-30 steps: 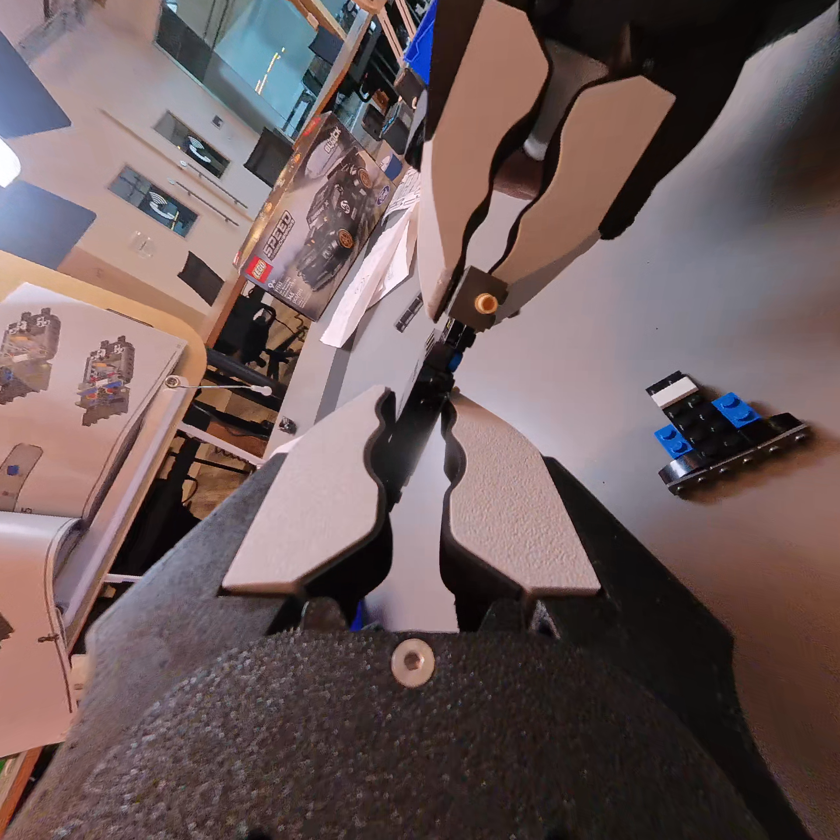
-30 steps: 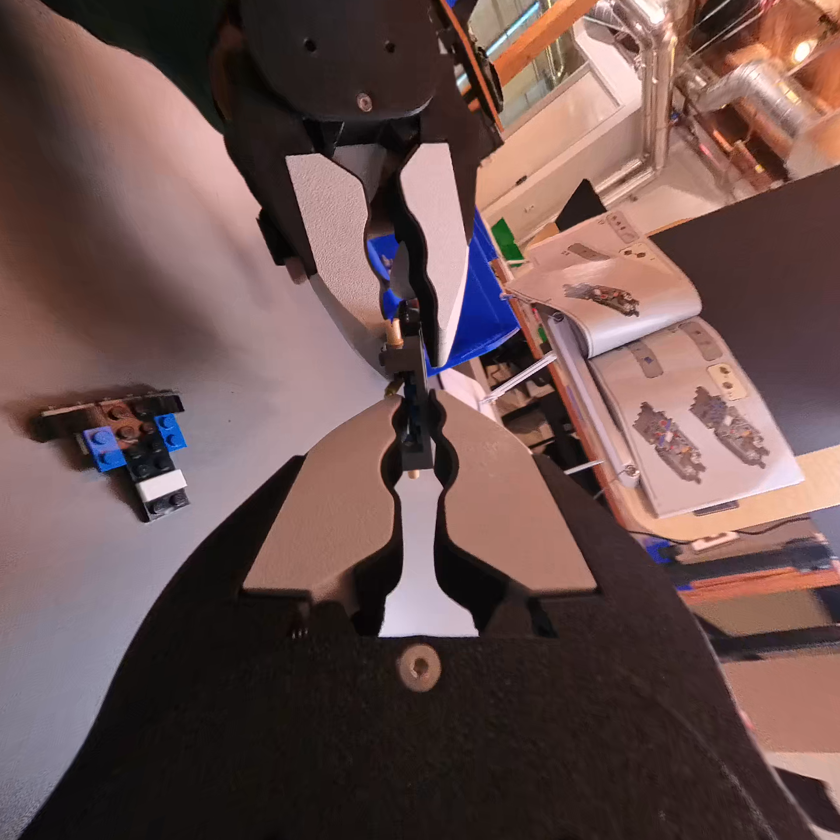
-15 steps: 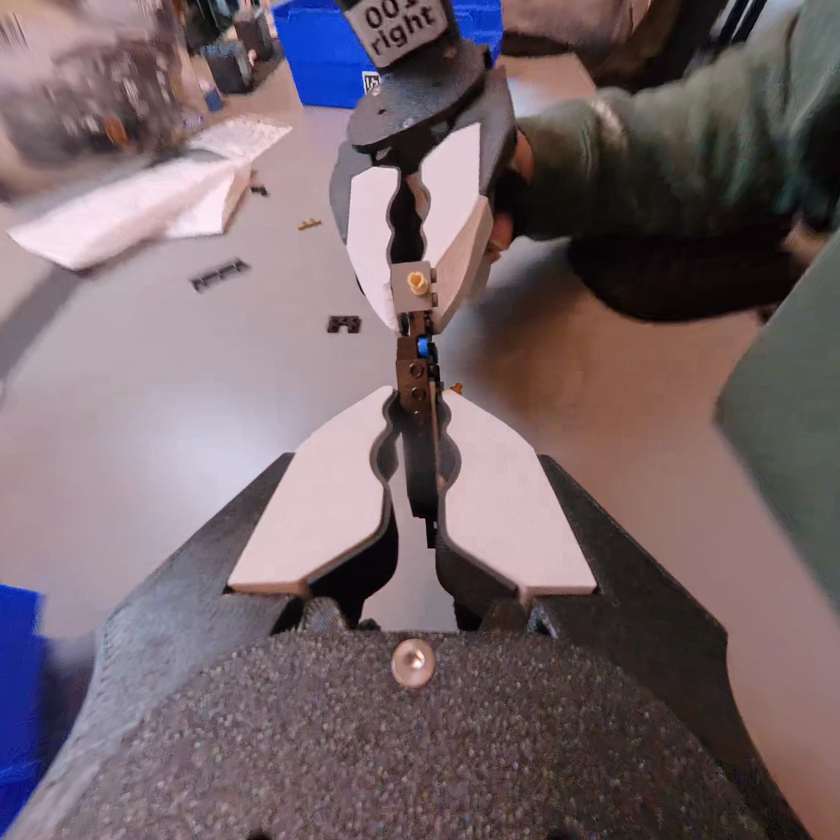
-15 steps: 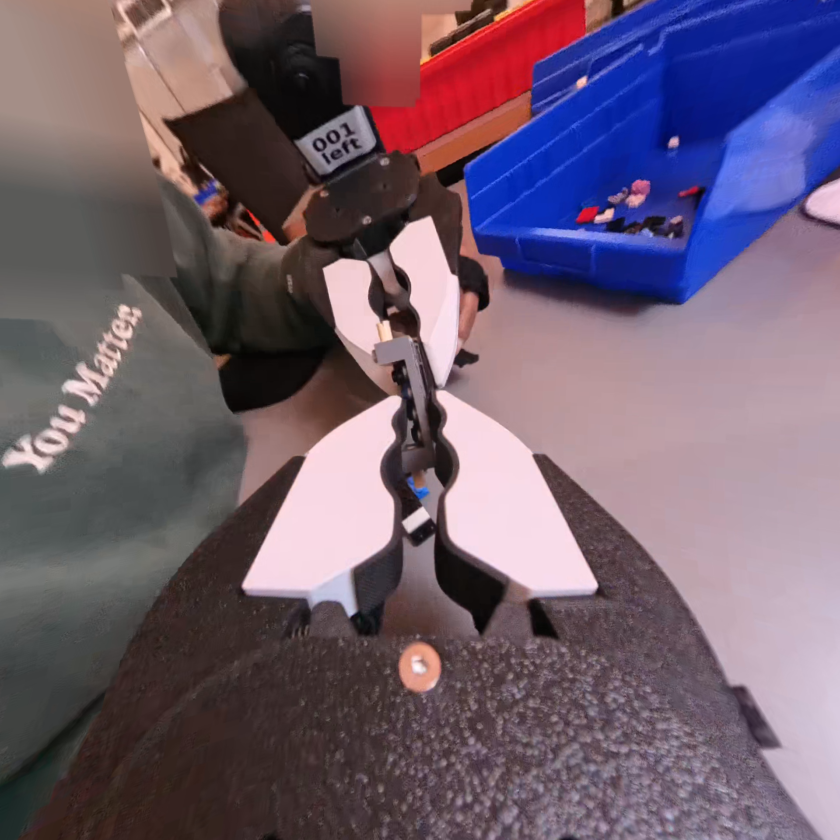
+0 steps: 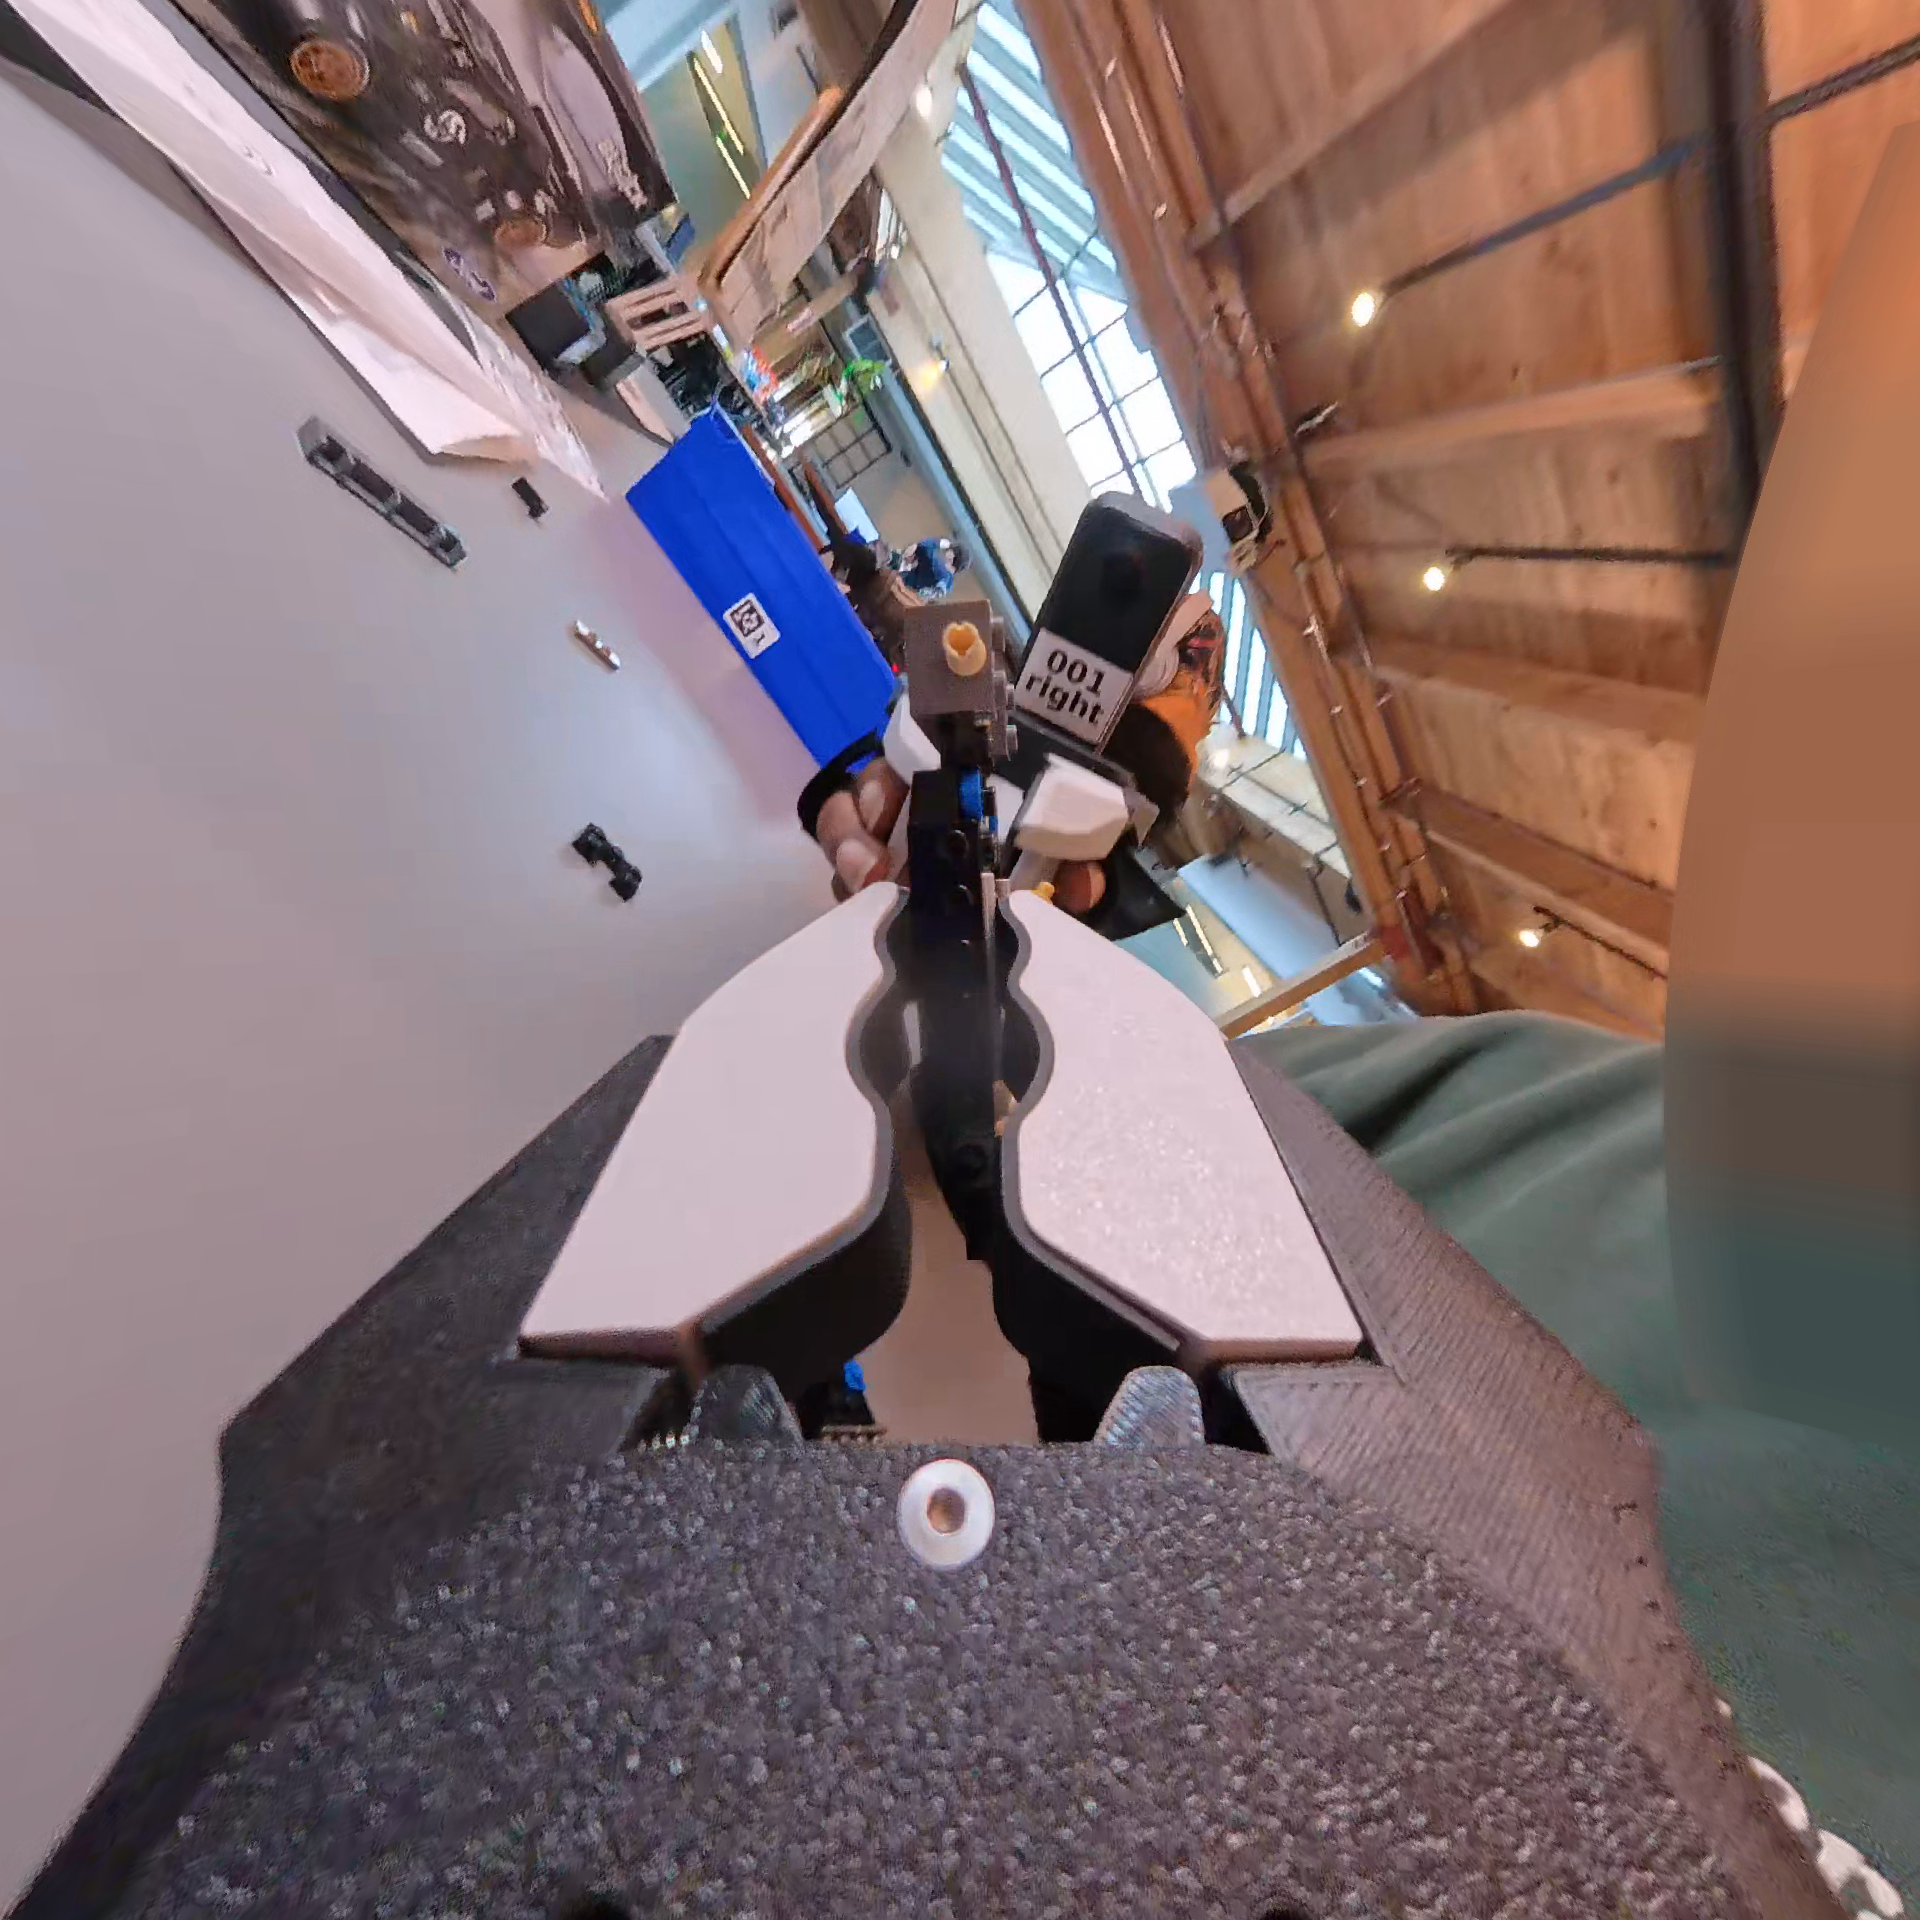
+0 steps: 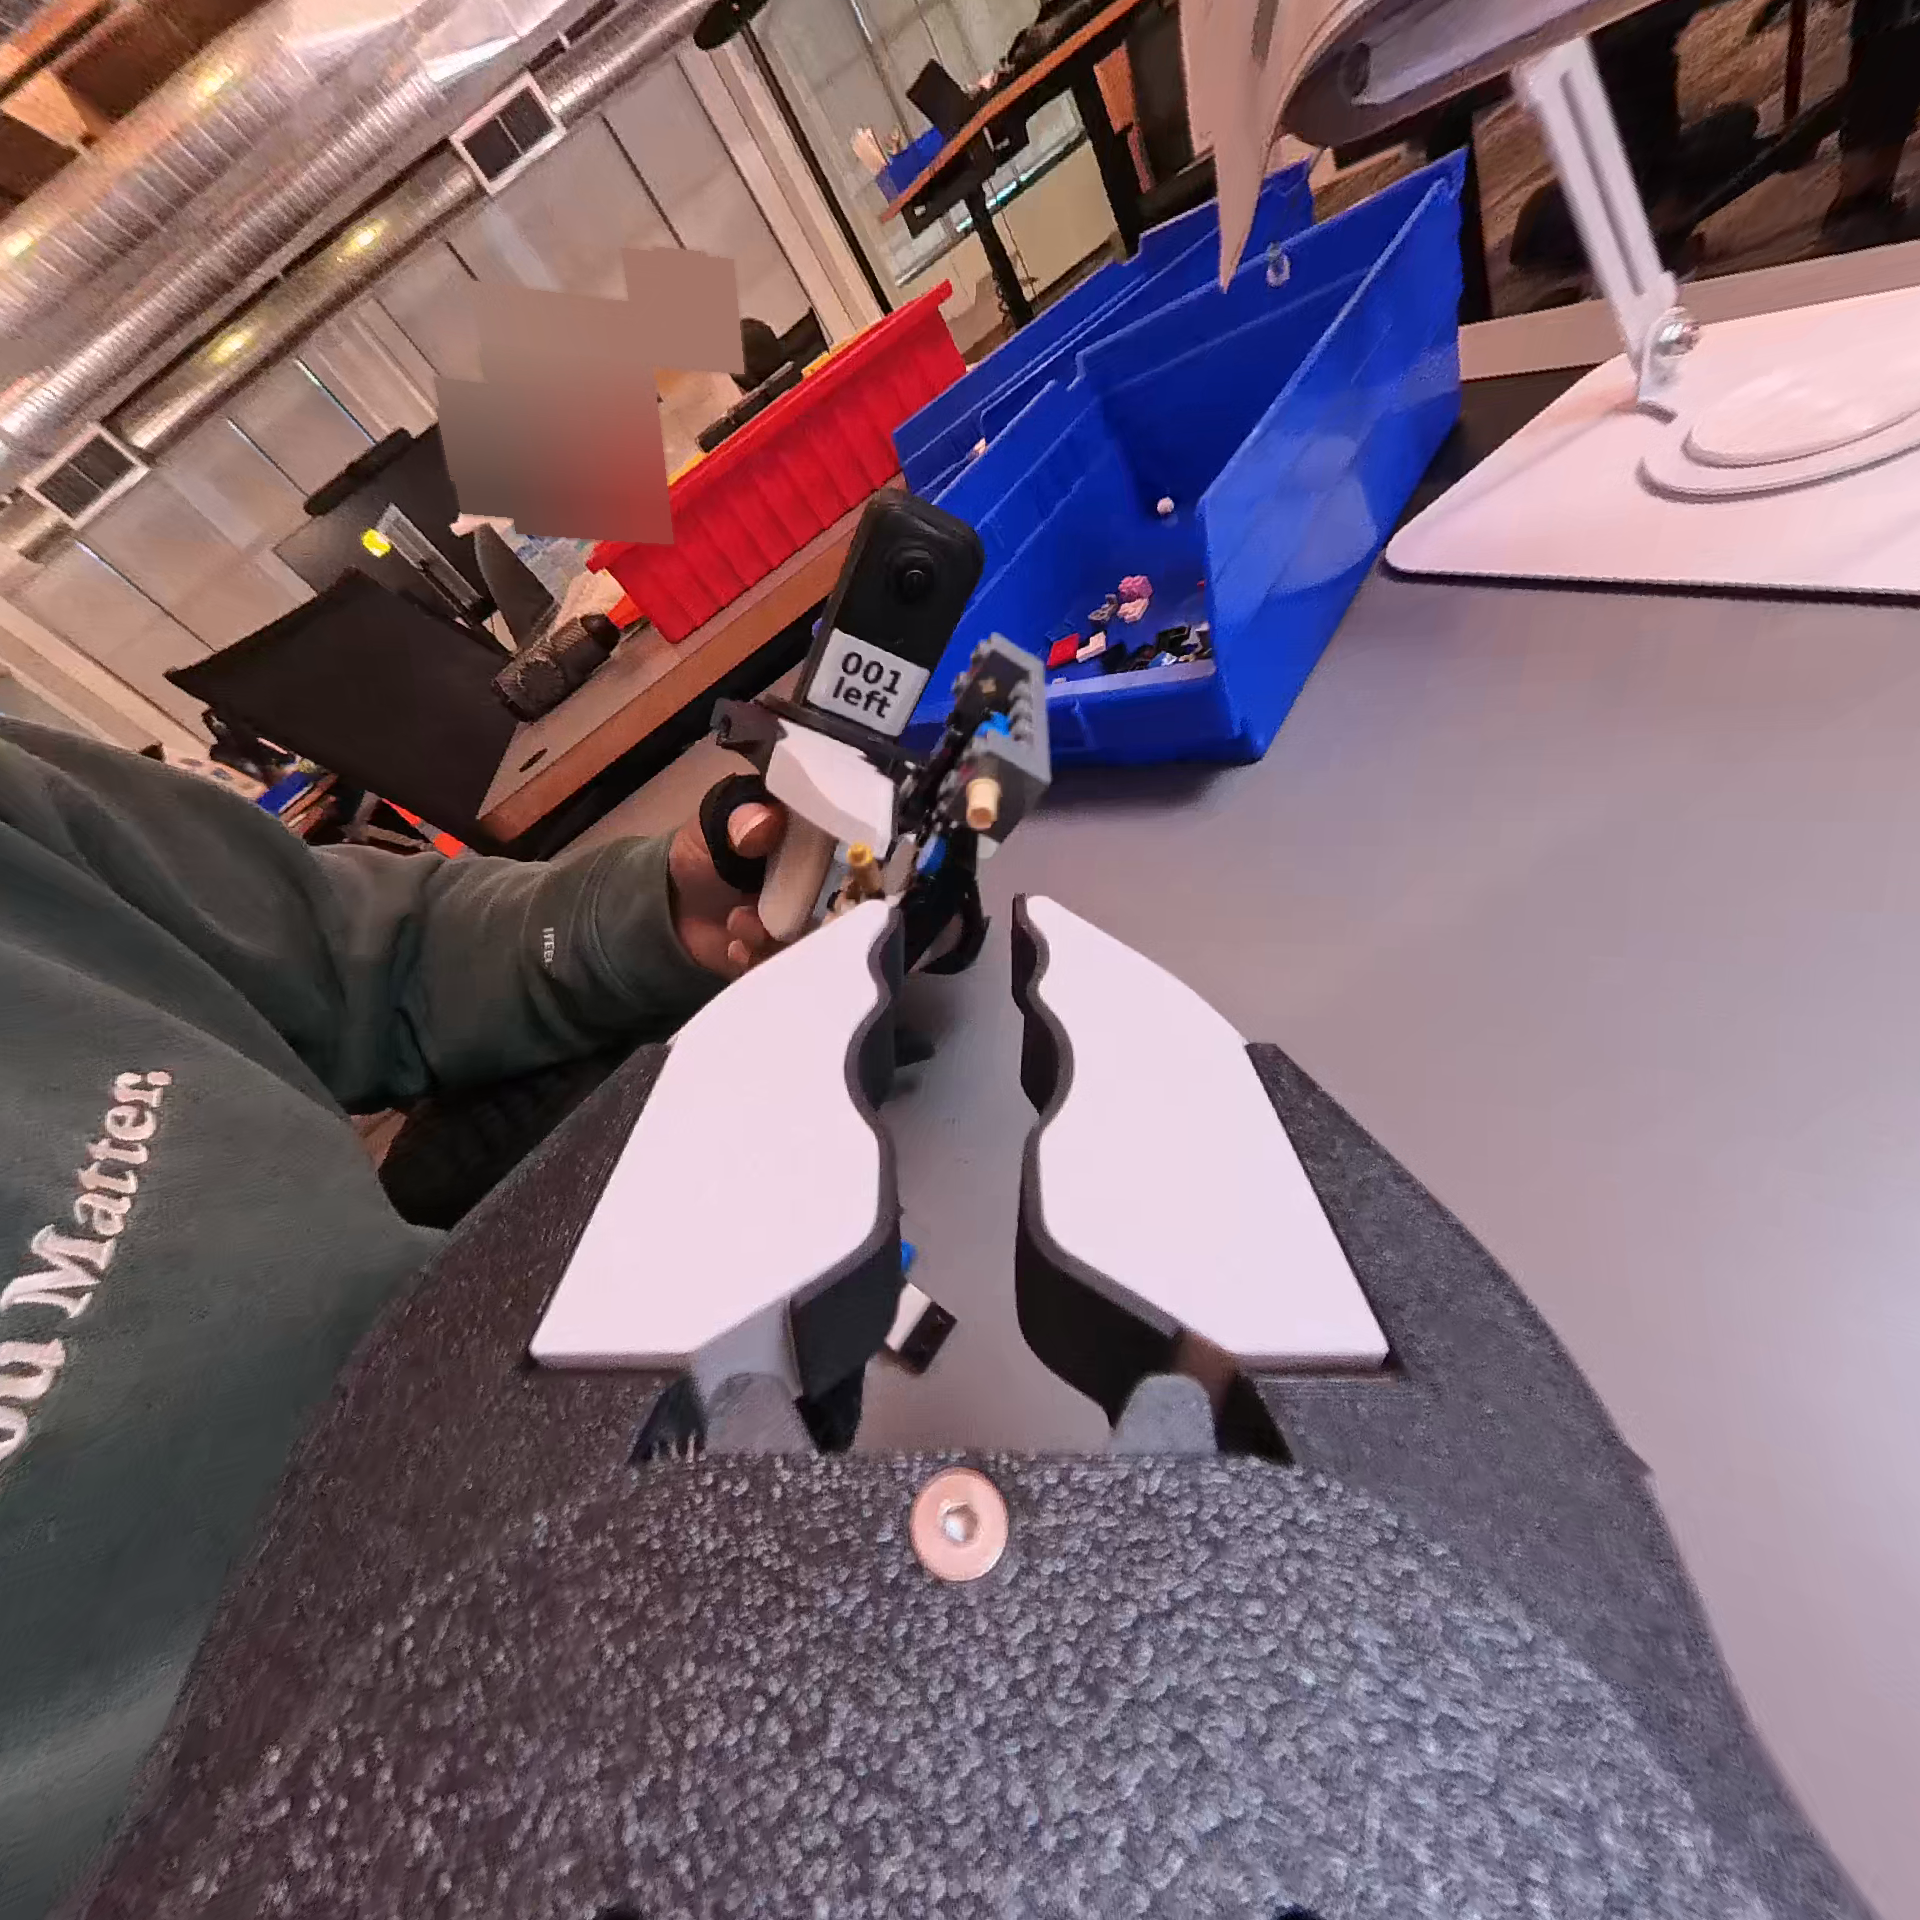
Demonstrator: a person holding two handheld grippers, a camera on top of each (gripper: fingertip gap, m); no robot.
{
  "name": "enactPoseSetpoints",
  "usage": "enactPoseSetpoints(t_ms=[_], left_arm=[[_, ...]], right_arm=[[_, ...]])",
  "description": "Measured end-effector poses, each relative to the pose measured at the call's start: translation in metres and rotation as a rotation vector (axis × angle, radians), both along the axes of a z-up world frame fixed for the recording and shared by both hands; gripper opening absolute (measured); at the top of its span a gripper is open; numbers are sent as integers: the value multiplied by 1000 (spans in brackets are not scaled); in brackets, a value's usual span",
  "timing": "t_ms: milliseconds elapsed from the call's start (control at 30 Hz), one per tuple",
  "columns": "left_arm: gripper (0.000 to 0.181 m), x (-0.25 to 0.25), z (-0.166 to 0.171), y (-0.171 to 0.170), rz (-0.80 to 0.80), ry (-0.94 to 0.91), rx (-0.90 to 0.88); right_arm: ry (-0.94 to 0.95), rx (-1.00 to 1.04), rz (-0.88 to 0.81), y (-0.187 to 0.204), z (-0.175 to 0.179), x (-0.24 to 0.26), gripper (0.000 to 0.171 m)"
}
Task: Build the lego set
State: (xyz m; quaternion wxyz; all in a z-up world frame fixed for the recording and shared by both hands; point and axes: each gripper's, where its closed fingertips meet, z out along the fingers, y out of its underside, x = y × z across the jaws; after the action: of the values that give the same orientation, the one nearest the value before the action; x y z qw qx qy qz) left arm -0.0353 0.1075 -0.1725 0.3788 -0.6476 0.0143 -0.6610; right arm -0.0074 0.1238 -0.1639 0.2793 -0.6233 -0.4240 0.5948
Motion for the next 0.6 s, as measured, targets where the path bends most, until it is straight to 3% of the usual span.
enactPoseSetpoints(t_ms=[233, 600], left_arm=[[13, 6, 13, 0, 33, 14, 50], [13, 12, 23, 2, 362, 427, 229]], right_arm=[[31, 129, -104, -6, 13, -10, 16], [-56, 494, -334, 4, 19, -8, 10]])
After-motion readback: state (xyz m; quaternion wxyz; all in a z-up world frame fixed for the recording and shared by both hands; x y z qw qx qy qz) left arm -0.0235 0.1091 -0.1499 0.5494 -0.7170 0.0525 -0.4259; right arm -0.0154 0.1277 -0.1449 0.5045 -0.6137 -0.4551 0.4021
